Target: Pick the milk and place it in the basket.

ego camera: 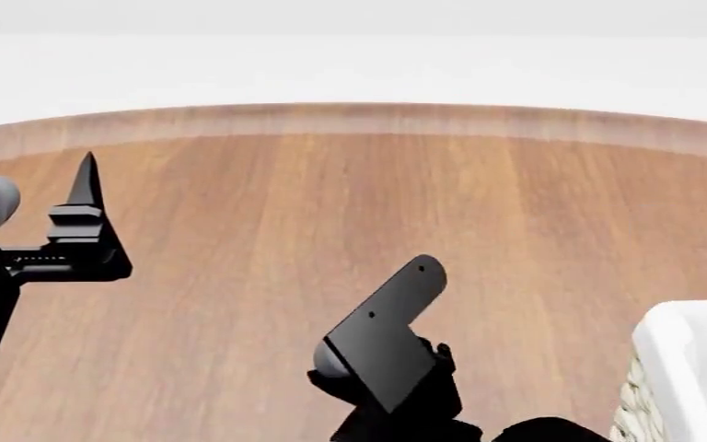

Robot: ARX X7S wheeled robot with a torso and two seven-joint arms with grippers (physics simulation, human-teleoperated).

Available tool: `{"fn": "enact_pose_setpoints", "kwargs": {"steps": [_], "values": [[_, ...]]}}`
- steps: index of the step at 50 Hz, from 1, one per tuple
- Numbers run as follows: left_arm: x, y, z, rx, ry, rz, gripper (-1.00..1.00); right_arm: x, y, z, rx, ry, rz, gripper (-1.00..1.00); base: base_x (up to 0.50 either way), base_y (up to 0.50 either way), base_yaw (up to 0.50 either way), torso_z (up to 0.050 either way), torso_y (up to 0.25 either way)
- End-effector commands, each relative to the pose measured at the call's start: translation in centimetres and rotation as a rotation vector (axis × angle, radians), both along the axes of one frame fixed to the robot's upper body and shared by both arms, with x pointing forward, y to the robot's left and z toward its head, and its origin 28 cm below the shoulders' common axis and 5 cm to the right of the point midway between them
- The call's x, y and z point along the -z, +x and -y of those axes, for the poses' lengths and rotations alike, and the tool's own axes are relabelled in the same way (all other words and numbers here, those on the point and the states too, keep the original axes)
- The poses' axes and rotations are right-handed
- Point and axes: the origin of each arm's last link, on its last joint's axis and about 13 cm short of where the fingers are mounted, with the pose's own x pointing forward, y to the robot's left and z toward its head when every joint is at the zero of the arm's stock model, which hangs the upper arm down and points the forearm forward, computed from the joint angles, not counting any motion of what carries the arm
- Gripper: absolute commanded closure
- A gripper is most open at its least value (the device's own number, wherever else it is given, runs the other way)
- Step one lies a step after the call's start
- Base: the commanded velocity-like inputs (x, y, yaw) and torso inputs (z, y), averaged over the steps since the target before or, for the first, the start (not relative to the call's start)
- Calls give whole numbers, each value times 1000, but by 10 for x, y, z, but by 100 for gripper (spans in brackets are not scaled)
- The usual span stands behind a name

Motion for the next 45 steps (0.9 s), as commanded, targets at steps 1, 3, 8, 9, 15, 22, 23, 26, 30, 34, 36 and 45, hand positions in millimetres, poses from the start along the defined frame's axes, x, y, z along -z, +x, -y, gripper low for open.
{"fn": "enact_pose_setpoints", "kwargs": {"steps": [1,3,8,9,15,22,23,26,30,34,36,45], "values": [[0,1,1,2,11,0,-100,12,2,-20,-334,-110,-188,-100,0,0,0,0,0],[0,1,0,1,11,0,-100,12,2,-20,-333,-109,-189,-100,0,0,0,0,0],[1,1,0,1,11,0,-100,13,3,-20,-335,-111,-190,-100,0,0,0,0,0],[1,1,0,2,11,0,-100,13,3,-20,-335,-112,-190,-100,0,0,0,0,0],[1,2,0,2,10,-1,-100,13,4,-20,-334,-115,-190,-100,0,0,0,0,0],[1,1,1,3,11,-3,-100,13,8,-22,-332,-120,-176,-100,0,0,0,0,0],[1,1,1,3,11,-3,-100,13,9,-22,-331,-121,-174,-100,0,0,0,0,0],[2,1,1,5,12,-3,-100,13,12,-24,-340,-125,-171,-100,0,0,0,0,0],[2,1,1,4,12,-3,-100,15,18,-28,-358,-127,-167,-100,0,0,0,0,0],[2,1,1,6,14,-4,-100,17,24,-31,-373,-128,-164,-100,0,0,0,0,0],[3,2,1,6,13,-6,-100,19,27,-33,-380,-127,-165,-100,0,0,0,0,0],[4,2,1,8,13,-8,-100,25,41,-42,-411,-111,-159,-100,0,0,0,0,0]]}}
